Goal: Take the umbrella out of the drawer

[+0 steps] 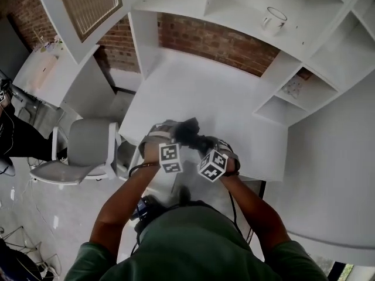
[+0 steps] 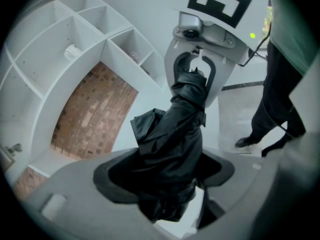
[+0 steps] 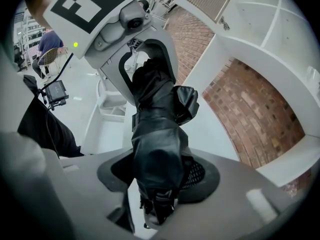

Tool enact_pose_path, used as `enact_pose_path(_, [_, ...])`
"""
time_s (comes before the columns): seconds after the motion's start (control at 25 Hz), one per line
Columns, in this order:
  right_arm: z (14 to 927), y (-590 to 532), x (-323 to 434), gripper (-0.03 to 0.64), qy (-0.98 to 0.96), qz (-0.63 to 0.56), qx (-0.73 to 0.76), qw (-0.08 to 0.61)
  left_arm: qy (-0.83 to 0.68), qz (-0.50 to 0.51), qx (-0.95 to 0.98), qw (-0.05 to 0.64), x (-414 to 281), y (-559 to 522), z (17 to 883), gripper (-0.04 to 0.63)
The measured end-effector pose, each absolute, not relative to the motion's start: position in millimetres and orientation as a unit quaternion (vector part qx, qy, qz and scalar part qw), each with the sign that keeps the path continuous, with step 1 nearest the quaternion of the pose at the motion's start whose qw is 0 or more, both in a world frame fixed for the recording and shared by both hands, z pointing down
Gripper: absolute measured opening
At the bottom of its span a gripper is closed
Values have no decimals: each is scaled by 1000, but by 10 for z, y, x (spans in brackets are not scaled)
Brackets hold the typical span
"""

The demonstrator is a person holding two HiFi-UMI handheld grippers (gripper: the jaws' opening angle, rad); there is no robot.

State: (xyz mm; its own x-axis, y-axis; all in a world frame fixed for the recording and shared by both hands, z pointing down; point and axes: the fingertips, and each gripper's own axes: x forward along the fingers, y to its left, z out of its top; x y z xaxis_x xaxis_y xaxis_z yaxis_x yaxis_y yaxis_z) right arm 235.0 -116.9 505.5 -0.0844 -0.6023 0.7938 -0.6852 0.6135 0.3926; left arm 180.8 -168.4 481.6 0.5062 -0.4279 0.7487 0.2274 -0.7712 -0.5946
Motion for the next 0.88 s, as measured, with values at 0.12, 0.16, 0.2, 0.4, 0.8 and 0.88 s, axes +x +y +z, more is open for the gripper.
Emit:
enact_pose_path(0.12, [5121, -1274, 2520, 216, -732, 30, 434, 525, 70, -485, -807, 330, 1970, -1782, 4892, 342])
enact_pose_path(0.16, [5149, -1312, 2570, 216, -731, 28, 433, 527, 72, -483, -808, 330, 2021, -1820, 4923, 342])
enact_pose_path(0.2, [5183, -1347, 2614, 216, -730, 27, 432, 529, 73, -482, -809, 329, 2065, -1853, 4959, 342])
enact_pose_path(0.4, [5411, -1475, 2752, 218, -726, 23, 422, 542, 76, -484, -814, 312, 2189, -1972, 5219, 342])
enact_pose_path(0.8, [5974, -1541, 2966, 225, -717, 49, 388, 576, 52, -511, -818, 260, 2340, -2029, 5818, 339])
enact_pose_path(0.88, [6053, -1564, 2986, 229, -715, 53, 383, 582, 51, -515, -817, 254, 2351, -2048, 5893, 339])
